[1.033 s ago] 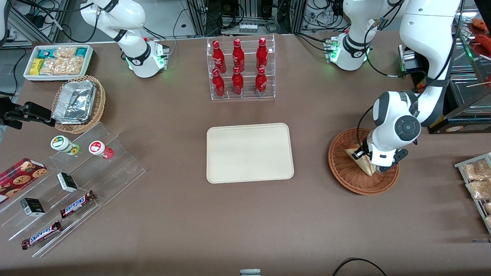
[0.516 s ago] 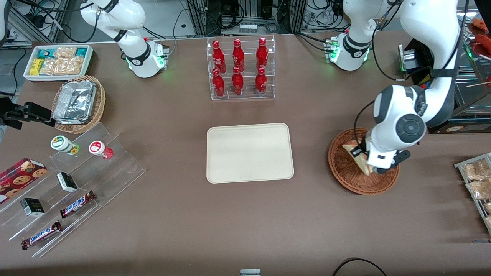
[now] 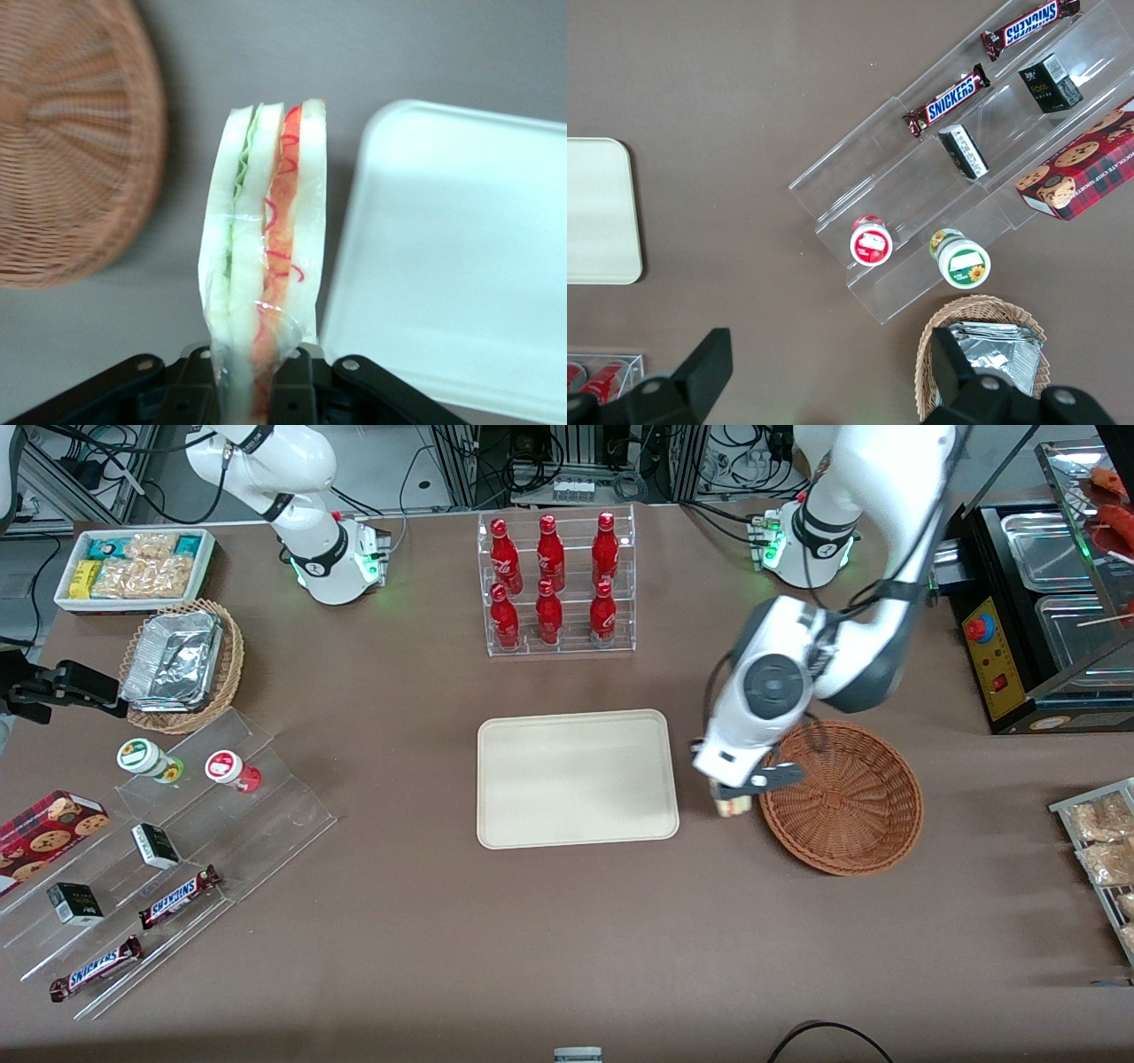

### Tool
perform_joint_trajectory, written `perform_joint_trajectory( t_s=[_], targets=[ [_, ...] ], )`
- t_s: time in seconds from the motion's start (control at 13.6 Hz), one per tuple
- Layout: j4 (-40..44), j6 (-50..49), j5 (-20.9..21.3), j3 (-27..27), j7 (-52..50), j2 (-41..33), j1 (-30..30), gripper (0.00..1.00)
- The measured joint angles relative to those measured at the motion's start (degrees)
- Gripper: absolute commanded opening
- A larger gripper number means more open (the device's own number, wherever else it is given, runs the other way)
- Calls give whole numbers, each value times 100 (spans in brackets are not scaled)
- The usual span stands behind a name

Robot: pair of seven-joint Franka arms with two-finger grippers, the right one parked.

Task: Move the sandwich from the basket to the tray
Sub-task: 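Lift the sandwich and carry it over the cream tray, then lower the held sandwich onto the tray and open the left gripper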

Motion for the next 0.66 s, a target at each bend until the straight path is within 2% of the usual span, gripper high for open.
perform_joint_trajectory(
  t_s=[0.3, 0.66],
  targets=[
    [1053, -1, -267, -25, -80, 971, -690, 0],
    [1884, -33, -306, -30, -227, 1800, -1127, 0]
  ],
)
